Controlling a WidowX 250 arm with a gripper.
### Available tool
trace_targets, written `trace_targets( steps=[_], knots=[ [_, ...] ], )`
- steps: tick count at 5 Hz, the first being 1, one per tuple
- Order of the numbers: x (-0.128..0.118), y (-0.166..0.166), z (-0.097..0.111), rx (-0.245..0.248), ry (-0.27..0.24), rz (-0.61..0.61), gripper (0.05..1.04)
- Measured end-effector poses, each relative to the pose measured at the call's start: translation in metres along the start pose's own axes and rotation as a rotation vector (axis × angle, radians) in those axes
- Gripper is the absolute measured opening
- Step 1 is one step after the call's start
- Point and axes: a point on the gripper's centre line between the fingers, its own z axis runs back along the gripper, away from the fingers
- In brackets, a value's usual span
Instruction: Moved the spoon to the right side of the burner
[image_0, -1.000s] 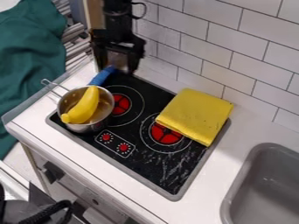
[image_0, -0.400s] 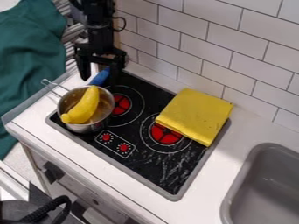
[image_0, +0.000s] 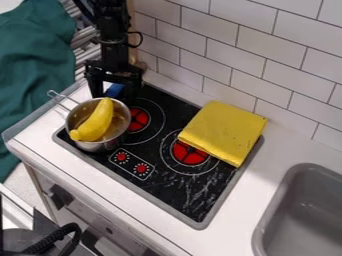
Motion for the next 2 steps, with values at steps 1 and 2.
trace_targets(
  steps=[1, 2],
  knots=[
    [0.0007, 0.0004, -0.0046, 0.006, 0.007, 0.005, 0.952],
    [0.0032, -0.0001, -0.0058, 0.019, -0.012, -0.004, 0.689]
  ],
)
